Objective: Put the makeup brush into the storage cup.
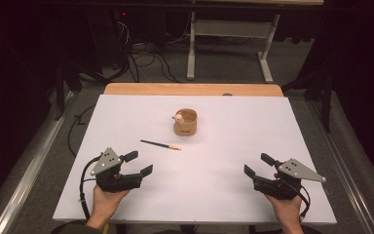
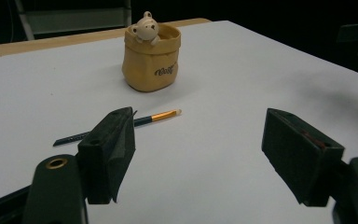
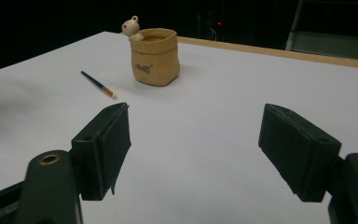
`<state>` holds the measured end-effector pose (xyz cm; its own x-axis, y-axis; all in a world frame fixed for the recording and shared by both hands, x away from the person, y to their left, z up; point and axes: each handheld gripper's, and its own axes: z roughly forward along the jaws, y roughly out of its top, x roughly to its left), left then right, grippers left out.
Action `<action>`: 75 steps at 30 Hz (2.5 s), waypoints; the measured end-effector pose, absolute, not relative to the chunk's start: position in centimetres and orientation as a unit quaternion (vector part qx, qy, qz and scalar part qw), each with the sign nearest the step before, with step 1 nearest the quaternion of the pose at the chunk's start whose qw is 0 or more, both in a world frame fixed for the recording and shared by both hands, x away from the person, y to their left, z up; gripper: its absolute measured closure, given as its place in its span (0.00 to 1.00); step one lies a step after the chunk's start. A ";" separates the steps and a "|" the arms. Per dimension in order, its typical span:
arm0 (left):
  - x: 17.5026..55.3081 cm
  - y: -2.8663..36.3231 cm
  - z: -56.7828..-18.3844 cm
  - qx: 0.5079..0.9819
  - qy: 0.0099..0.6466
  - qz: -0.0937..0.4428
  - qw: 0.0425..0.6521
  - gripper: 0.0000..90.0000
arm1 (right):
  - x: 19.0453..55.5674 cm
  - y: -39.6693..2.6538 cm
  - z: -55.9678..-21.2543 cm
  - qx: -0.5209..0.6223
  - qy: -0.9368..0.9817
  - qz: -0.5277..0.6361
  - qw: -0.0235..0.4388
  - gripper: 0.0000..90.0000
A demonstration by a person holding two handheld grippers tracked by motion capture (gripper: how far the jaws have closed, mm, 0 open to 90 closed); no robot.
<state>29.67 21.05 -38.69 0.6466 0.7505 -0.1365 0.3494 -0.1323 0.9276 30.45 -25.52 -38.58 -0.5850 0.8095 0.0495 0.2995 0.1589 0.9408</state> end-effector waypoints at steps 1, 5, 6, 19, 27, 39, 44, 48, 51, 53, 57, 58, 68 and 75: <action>29.6 21.1 -38.7 0.731 0.376 0.186 0.538 0.29 | 30.4 -25.5 -38.6 0.385 0.721 0.522 0.244 0.29; 29.5 21.1 -38.7 0.730 0.375 0.187 0.539 0.29 | 30.4 -25.5 -38.5 0.385 0.719 0.524 0.246 0.29; 29.5 21.1 -38.7 0.730 0.375 0.188 0.539 0.29 | 30.4 -25.5 -38.5 0.384 0.719 0.524 0.247 0.29; 29.3 21.1 -38.6 0.729 0.376 0.190 0.540 0.29 | 30.5 -25.6 -38.5 0.387 0.717 0.525 0.246 0.29; 29.4 20.9 -38.3 0.726 0.378 0.190 0.541 0.29 | 30.5 -25.6 -38.5 0.388 0.716 0.526 0.245 0.29; 30.0 20.8 -37.6 0.728 0.377 0.185 0.542 0.28 | 30.5 -25.6 -38.4 0.387 0.717 0.524 0.247 0.29; 30.2 20.7 -37.3 0.729 0.375 0.186 0.542 0.27 | 30.5 -25.6 -38.4 0.386 0.717 0.525 0.247 0.29; 30.6 20.6 -37.1 0.729 0.376 0.186 0.541 0.27 | 30.5 -25.7 -38.4 0.385 0.717 0.525 0.248 0.29; 30.9 20.6 -37.0 0.727 0.379 0.187 0.541 0.27 | 30.5 -25.7 -38.4 0.386 0.716 0.526 0.247 0.29; 31.1 20.6 -36.9 0.727 0.380 0.186 0.541 0.27 | 30.5 -25.6 -38.4 0.387 0.716 0.526 0.246 0.29; 31.6 20.6 -36.7 0.727 0.381 0.187 0.540 0.28 | 30.5 -25.7 -38.4 0.386 0.716 0.527 0.248 0.29; 31.9 20.7 -36.6 0.725 0.384 0.186 0.540 0.28 | 30.5 -25.7 -38.3 0.386 0.715 0.527 0.247 0.29; 33.0 20.3 -36.3 0.726 0.383 0.191 0.539 0.27 | 30.5 -25.8 -38.3 0.386 0.715 0.527 0.250 0.29; 33.8 19.8 -36.2 0.726 0.383 0.192 0.539 0.27 | 30.5 -25.9 -38.3 0.388 0.714 0.526 0.250 0.29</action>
